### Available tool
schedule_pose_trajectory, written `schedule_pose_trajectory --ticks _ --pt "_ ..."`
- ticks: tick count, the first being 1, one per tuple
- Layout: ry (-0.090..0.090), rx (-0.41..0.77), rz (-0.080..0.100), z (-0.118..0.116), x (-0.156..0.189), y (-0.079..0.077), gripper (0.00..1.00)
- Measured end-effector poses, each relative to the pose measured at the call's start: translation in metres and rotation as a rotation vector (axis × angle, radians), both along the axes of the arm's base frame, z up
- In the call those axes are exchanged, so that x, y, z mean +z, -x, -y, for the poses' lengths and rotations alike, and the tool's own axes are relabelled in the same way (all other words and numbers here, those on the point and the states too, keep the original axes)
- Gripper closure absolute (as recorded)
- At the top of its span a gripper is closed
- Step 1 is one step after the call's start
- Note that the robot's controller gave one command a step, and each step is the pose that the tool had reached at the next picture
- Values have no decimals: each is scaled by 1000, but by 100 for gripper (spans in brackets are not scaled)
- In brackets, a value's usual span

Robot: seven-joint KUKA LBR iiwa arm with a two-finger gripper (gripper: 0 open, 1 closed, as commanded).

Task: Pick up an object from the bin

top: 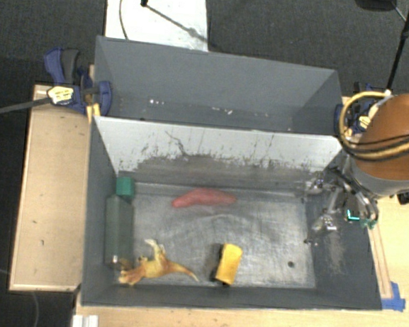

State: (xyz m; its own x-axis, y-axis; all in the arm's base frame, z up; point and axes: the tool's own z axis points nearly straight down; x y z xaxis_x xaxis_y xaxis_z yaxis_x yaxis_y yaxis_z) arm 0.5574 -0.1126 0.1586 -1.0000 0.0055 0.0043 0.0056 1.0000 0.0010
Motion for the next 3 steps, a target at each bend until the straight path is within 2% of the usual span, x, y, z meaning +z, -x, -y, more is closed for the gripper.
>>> schedule_pose_trajectory --ticks 1,2,3 --pt "2 3 8 0 4 -2 0" --pt "1 155 3 -10 14 8 0" --pt "1 298 10 -17 22 9 0"
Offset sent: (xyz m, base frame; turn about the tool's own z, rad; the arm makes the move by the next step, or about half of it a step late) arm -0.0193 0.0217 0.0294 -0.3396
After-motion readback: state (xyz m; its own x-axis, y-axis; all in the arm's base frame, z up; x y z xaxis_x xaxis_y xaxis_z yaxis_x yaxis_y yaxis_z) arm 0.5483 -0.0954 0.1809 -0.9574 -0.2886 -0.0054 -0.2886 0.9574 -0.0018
